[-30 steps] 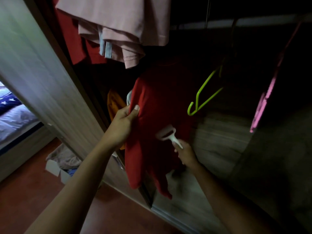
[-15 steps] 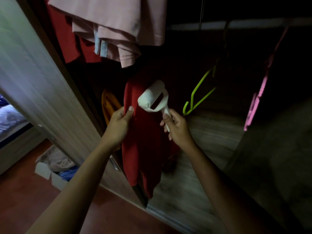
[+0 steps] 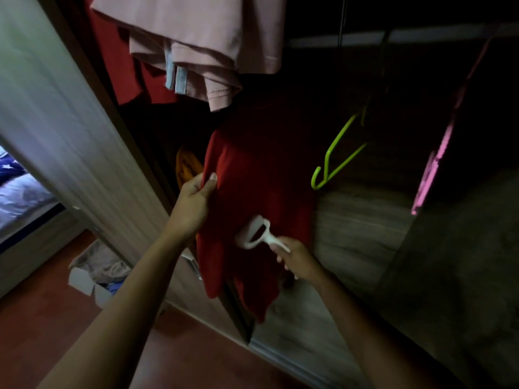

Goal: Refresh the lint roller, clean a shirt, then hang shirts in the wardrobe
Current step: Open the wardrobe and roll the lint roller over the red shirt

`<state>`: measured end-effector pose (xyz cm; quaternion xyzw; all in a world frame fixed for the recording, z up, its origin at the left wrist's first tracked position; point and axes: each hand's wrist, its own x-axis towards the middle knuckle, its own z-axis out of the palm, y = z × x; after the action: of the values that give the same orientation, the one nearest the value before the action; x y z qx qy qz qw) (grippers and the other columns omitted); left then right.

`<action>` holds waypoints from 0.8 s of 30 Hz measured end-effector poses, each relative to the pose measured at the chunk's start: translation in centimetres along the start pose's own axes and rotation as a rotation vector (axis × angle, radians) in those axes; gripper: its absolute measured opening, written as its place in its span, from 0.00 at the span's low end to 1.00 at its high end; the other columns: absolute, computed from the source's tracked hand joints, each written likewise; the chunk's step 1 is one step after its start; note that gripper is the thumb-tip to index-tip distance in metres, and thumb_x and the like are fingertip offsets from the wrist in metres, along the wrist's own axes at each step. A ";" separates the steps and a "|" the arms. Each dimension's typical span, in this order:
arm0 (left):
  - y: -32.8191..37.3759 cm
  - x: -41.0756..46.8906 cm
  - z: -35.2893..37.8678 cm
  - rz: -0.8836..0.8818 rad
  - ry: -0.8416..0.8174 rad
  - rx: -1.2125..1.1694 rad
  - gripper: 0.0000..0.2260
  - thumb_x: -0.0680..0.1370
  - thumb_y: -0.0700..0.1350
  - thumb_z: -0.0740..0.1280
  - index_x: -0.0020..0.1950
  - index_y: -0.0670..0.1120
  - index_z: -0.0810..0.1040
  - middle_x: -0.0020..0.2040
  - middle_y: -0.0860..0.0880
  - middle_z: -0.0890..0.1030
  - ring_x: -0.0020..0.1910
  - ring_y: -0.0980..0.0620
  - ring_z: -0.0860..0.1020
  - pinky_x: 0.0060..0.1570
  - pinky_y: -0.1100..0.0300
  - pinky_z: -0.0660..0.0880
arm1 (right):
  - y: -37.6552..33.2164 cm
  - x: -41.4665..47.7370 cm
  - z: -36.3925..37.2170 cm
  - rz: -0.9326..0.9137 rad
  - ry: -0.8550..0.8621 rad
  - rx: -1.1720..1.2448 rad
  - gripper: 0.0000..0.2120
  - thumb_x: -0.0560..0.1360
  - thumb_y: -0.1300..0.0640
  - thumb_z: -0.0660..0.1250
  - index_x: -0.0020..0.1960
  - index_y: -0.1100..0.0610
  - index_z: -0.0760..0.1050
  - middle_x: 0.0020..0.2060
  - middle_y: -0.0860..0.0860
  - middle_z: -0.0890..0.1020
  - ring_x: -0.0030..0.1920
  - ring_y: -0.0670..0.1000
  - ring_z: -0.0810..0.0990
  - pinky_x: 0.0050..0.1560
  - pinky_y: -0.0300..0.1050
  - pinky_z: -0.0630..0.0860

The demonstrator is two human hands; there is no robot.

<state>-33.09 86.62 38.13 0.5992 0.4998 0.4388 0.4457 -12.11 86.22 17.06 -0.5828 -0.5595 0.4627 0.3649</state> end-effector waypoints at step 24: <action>-0.6 -1.1 1.1 0.077 -0.102 -0.010 0.14 0.86 0.48 0.56 0.57 0.45 0.80 0.53 0.45 0.86 0.54 0.49 0.85 0.54 0.57 0.80 | 6.5 -1.3 1.9 0.313 -0.210 -0.227 0.25 0.76 0.34 0.60 0.68 0.46 0.70 0.39 0.50 0.81 0.30 0.47 0.79 0.22 0.39 0.74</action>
<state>-32.33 85.45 37.25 0.6373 0.4510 0.4269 0.4563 -11.74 84.02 10.51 -0.6484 -0.5457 0.5059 0.1606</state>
